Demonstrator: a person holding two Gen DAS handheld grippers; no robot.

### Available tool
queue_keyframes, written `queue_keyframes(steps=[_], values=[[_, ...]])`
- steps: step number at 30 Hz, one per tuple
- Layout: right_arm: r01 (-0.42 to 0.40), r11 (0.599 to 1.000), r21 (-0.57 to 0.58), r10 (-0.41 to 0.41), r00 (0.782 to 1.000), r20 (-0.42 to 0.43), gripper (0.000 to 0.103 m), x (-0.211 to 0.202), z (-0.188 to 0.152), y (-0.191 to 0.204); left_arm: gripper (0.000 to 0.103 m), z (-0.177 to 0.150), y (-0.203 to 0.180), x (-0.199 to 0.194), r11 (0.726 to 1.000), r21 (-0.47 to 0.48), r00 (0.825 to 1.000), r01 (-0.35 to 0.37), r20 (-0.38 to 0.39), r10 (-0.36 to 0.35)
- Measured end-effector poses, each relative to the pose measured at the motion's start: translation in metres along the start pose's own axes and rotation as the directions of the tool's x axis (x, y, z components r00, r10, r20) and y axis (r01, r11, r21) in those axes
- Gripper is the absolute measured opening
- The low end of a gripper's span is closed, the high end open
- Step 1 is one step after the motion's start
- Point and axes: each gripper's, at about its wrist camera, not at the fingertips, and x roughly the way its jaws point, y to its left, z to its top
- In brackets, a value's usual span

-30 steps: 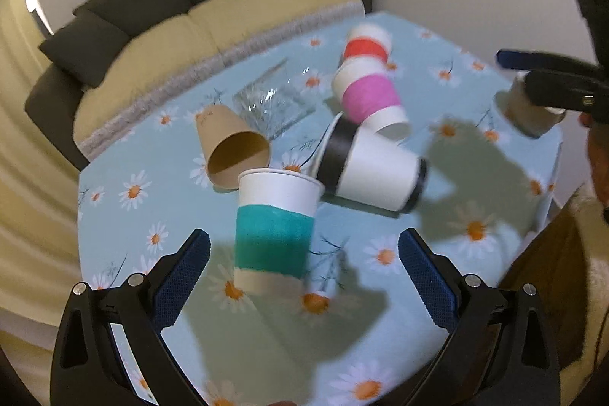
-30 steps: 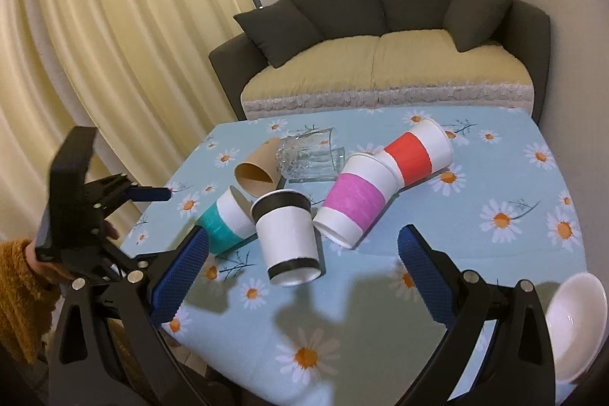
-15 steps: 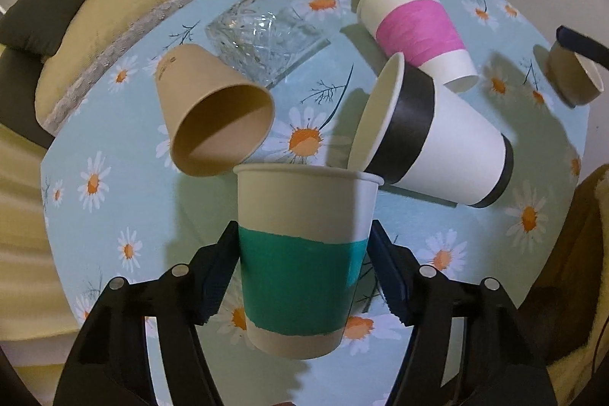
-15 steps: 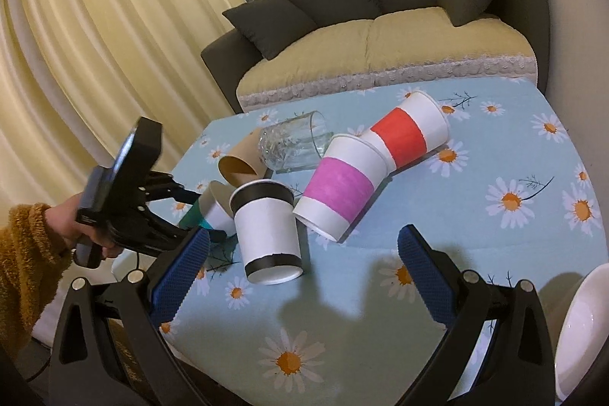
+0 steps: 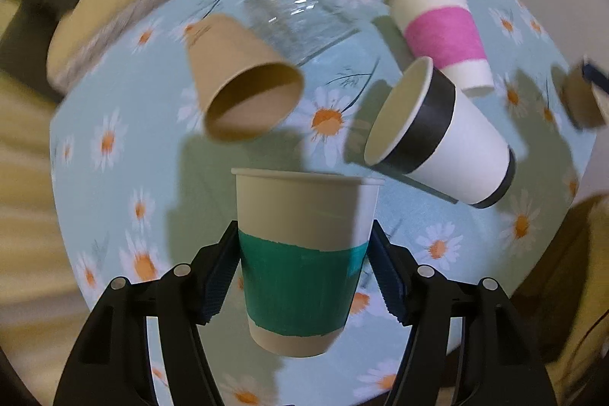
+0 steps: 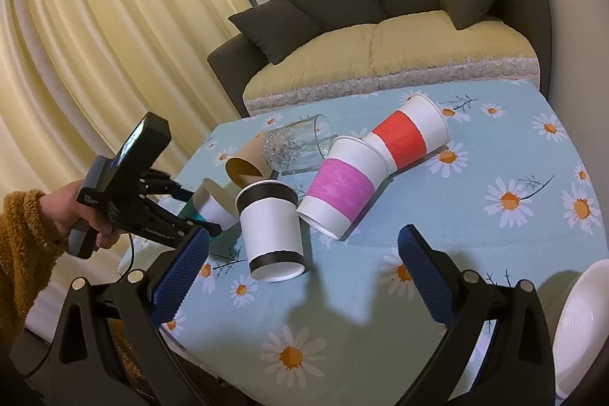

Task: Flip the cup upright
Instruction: 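Lift the teal-banded cup with the left tool toward the right tool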

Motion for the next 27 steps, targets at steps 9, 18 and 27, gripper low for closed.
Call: queue_keyframes(steps=[9, 18, 27], values=[[-0.017, 1.000, -0.005, 0.017, 0.999, 0.035, 0.098, -0.021, -0.009, 0.010, 0.063, -0.041, -0.014, -0.023, 0.928, -0.308, 0.978, 0.208, 0.061, -0.199], [-0.020, 0.999, 0.035, 0.018, 0.998, 0.063, 0.098, -0.043, -0.022, 0.005, 0.063, -0.067, -0.067, -0.016, 0.811, -0.459, 0.930, 0.363, 0.132, -0.342], [0.008, 0.998, 0.059, -0.013, 0.997, 0.081, 0.098, -0.058, -0.033, -0.006, 0.064, -0.051, -0.090, 0.011, 0.789, -0.495, 0.928, 0.364, 0.124, -0.350]])
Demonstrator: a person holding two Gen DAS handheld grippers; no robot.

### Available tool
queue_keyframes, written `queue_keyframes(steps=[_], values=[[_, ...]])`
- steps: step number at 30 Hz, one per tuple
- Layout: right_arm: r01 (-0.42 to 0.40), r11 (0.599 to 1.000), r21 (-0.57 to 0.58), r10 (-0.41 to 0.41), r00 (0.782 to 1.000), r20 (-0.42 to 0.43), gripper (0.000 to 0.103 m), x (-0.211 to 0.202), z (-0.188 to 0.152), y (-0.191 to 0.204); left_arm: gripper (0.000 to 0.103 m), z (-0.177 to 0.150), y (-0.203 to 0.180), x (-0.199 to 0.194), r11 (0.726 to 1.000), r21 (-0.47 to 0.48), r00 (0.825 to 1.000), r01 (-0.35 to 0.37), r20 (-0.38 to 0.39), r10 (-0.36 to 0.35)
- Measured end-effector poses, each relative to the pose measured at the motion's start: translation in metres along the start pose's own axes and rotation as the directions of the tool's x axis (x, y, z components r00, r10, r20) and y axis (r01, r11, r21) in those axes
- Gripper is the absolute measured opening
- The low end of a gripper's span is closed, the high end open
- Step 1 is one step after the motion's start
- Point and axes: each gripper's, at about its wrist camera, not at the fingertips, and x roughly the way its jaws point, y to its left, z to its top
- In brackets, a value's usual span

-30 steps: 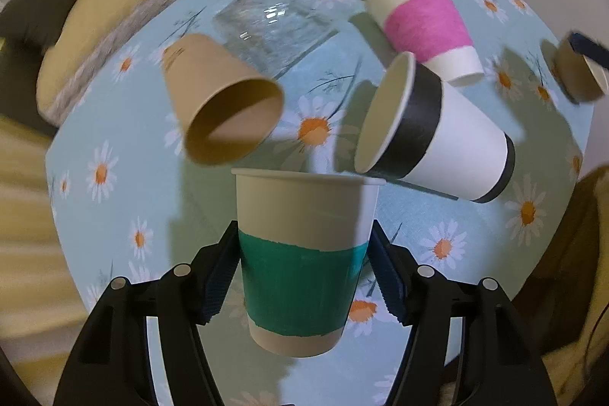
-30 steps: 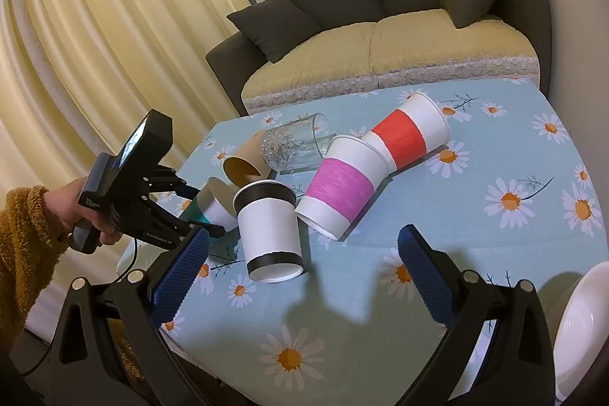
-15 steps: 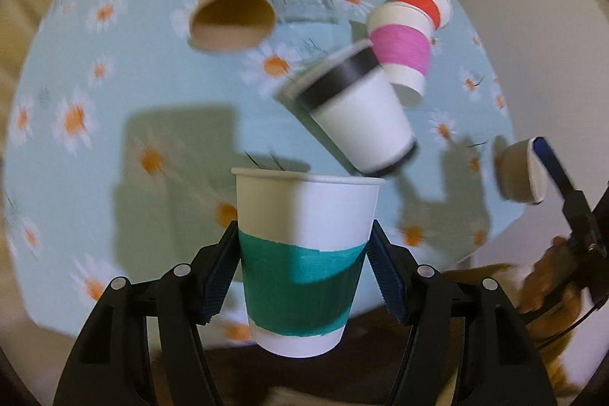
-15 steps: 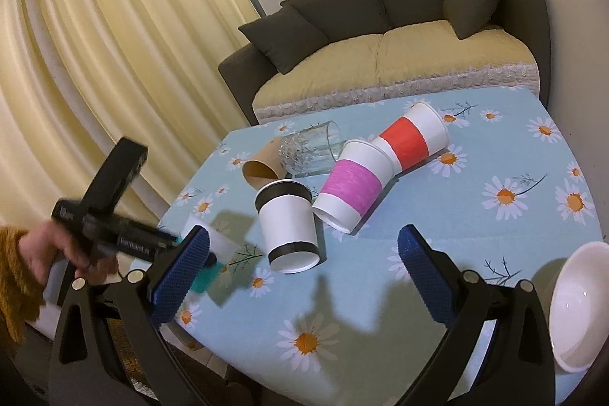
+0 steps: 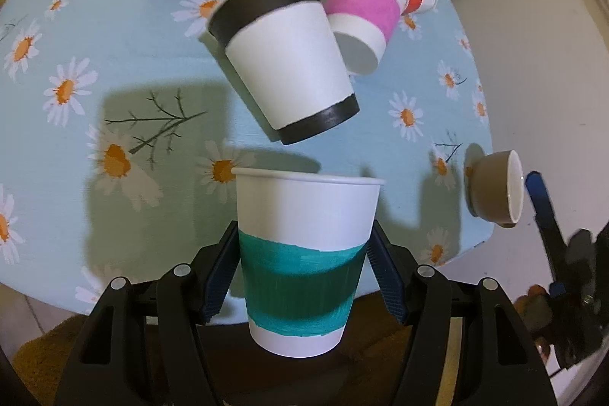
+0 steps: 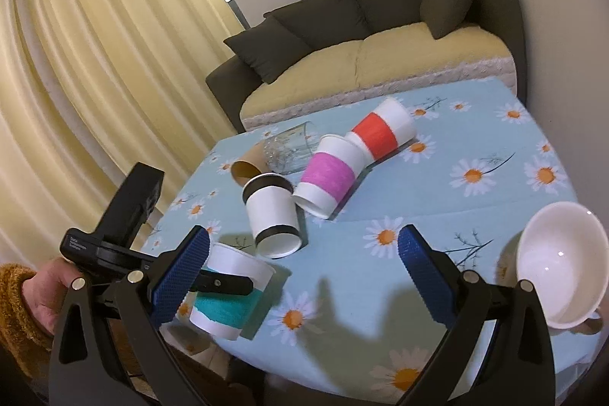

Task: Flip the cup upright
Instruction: 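Lift the teal-banded cup with the left tool toward the right tool, then grasp the teal-banded cup with the right tool while the left tool releases it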

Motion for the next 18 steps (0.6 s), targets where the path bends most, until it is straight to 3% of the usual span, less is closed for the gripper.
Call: queue_keyframes(steps=[10, 12, 18], values=[[-0.008, 1.000, 0.008, 0.008, 1.000, -0.009, 0.098, 0.004, 0.001, -0.003, 0.073, 0.009, 0.004, 0.008, 0.999, -0.006, 0.998, -0.051, 0.031, 0.052], [-0.003, 1.000, 0.007, 0.003, 1.000, -0.014, 0.098, 0.006, 0.000, -0.002, 0.079, 0.008, 0.003, 0.003, 0.999, 0.016, 0.998, -0.046, 0.033, 0.045], [0.007, 1.000, 0.001, -0.007, 1.000, -0.026, 0.098, 0.007, -0.004, 0.003, 0.080, 0.003, 0.009, -0.024, 1.000, 0.030, 0.997, 0.009, 0.070, -0.011]])
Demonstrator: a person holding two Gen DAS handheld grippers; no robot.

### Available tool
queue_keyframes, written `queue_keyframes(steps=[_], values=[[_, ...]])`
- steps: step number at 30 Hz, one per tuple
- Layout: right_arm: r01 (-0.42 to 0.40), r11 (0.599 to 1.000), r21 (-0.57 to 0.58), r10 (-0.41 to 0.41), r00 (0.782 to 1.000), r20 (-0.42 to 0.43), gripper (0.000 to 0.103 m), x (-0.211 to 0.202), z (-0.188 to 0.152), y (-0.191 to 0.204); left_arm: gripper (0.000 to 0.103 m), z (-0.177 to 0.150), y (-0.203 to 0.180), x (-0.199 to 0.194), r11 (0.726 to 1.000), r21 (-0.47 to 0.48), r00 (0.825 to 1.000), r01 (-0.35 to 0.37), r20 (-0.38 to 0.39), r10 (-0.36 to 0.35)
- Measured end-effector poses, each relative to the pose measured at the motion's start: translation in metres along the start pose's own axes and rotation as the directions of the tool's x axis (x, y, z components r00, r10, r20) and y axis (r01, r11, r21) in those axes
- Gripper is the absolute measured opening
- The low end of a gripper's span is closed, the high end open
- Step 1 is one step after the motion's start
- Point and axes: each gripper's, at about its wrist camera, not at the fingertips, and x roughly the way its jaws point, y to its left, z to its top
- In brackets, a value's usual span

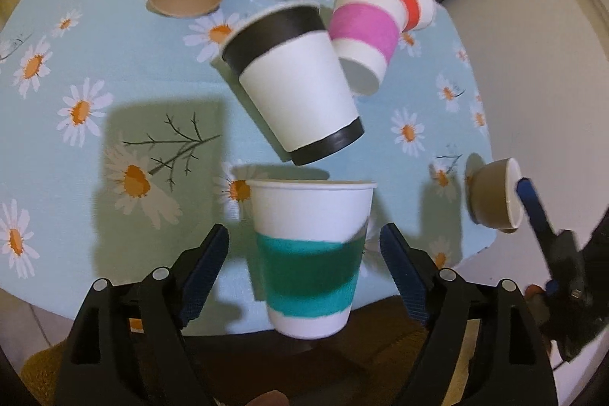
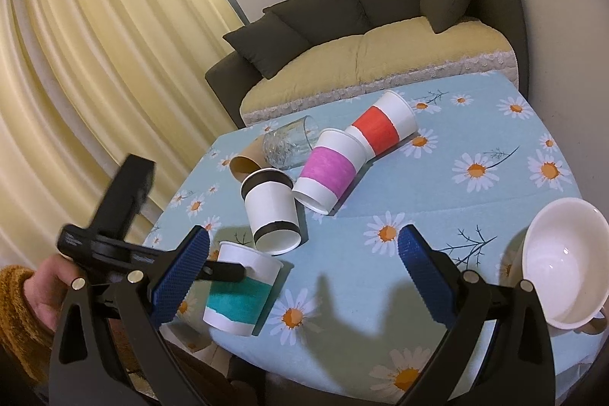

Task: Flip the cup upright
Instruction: 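Grasp the teal-banded cup with the right tool while the left tool releases it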

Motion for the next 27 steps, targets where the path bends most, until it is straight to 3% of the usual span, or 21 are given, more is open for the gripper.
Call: queue_keyframes(steps=[5, 10, 14, 19, 22, 27], values=[[-0.024, 0.998, 0.058, 0.029, 0.996, -0.080, 0.098, 0.009, -0.010, 0.003, 0.080, -0.017, 0.012, -0.038, 0.996, 0.038, 0.993, 0.082, 0.081, -0.084], [-0.028, 0.999, 0.046, 0.036, 0.984, -0.175, 0.098, 0.023, -0.009, 0.026, 0.080, -0.050, 0.026, -0.068, 0.983, 0.095, 0.972, 0.155, 0.163, -0.169], [-0.027, 0.998, 0.061, 0.044, 0.951, -0.307, 0.098, 0.049, -0.007, 0.046, 0.080, -0.079, 0.026, -0.079, 0.971, 0.147, 0.952, 0.187, 0.216, -0.216], [0.044, 0.999, 0.032, -0.026, 0.897, -0.441, 0.098, 0.085, -0.008, 0.065, 0.080, -0.107, 0.033, -0.086, 0.957, 0.204, 0.923, 0.209, 0.282, -0.261], [0.075, 0.995, 0.072, -0.029, 0.867, -0.498, 0.098, 0.107, -0.012, 0.066, 0.080, -0.118, 0.047, -0.084, 0.953, 0.194, 0.905, 0.234, 0.314, -0.287], [0.142, 0.988, 0.058, -0.088, 0.833, -0.546, 0.095, 0.132, -0.018, 0.073, 0.080, -0.124, 0.072, -0.082, 0.949, 0.167, 0.890, 0.268, 0.334, -0.310]])
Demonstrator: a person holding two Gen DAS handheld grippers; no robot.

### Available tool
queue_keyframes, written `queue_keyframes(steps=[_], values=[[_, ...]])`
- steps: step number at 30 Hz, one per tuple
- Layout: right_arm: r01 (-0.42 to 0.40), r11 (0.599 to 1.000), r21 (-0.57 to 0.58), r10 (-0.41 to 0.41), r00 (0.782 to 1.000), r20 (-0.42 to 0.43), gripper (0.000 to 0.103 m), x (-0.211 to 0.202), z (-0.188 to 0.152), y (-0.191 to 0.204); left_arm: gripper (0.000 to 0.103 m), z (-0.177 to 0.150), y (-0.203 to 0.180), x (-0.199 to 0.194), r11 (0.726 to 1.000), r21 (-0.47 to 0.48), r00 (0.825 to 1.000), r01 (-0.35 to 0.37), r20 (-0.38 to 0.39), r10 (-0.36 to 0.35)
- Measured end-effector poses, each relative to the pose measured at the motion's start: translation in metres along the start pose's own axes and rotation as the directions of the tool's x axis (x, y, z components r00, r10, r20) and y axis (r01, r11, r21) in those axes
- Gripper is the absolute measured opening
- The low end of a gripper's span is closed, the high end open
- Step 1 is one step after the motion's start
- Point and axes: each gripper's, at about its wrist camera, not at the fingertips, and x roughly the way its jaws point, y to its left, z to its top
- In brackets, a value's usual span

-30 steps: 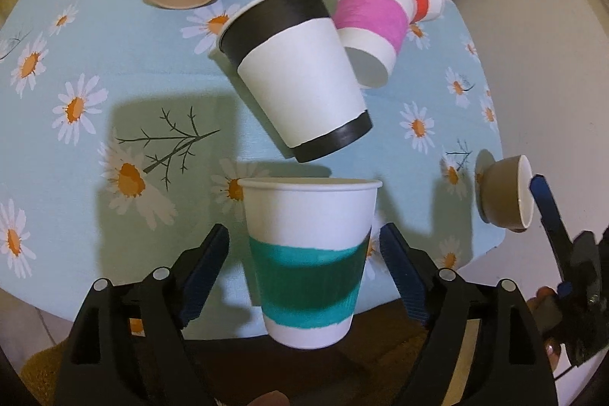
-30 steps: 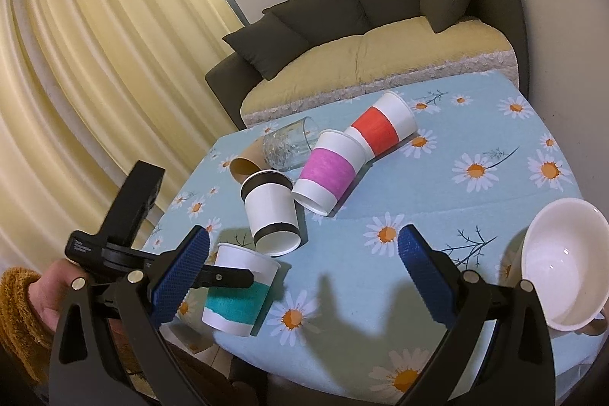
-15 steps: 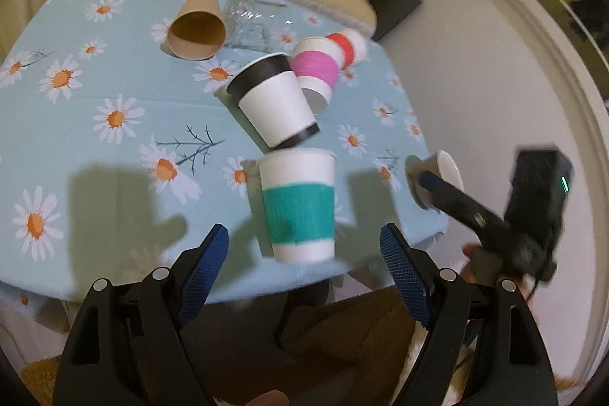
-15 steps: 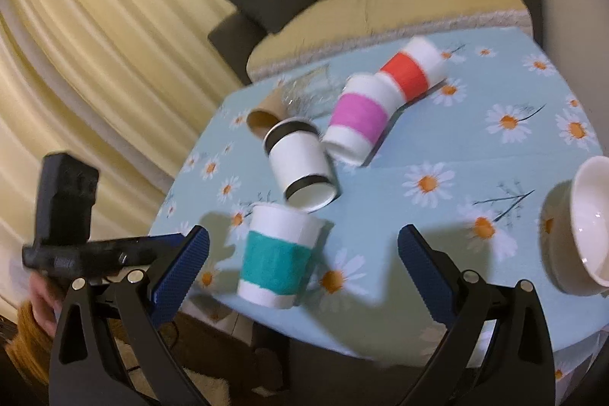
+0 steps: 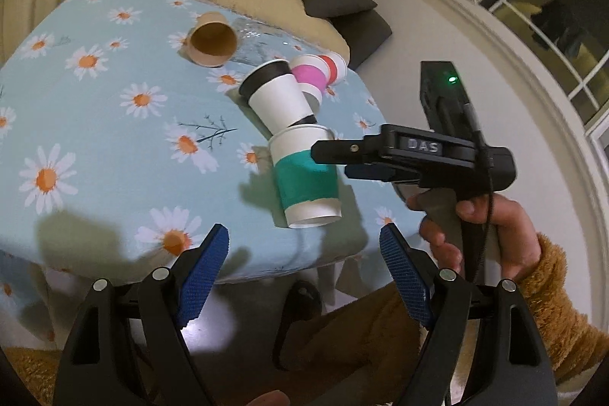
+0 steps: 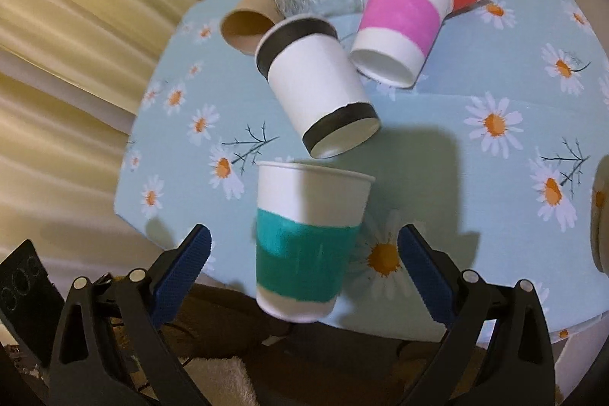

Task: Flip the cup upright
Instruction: 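Grasp the teal-banded cup with the right tool while the left tool releases it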

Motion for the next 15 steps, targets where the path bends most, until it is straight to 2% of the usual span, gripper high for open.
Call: queue_keyframes(steps=[6, 8, 11, 15], values=[[0.059, 0.998, 0.030, -0.057, 0.998, -0.034, 0.087, 0.015, 0.003, 0.001, 0.080, -0.003, 0.016, -0.005, 0.998, -0.033, 0.999, 0.049, 0.005, -0.049], [0.077, 0.996, 0.036, -0.075, 0.996, -0.048, 0.075, 0.022, 0.004, 0.002, 0.080, -0.003, 0.020, -0.004, 0.998, -0.048, 0.999, 0.051, 0.000, -0.051], [0.097, 0.994, 0.040, -0.095, 0.994, -0.059, 0.073, 0.027, 0.006, 0.001, 0.080, -0.004, 0.022, -0.005, 0.995, -0.059, 0.997, 0.076, -0.001, -0.076], [0.119, 0.992, 0.038, -0.116, 0.992, -0.057, 0.067, 0.027, 0.006, 0.001, 0.080, -0.009, 0.022, 0.000, 0.996, -0.056, 0.997, 0.065, -0.025, -0.066]])
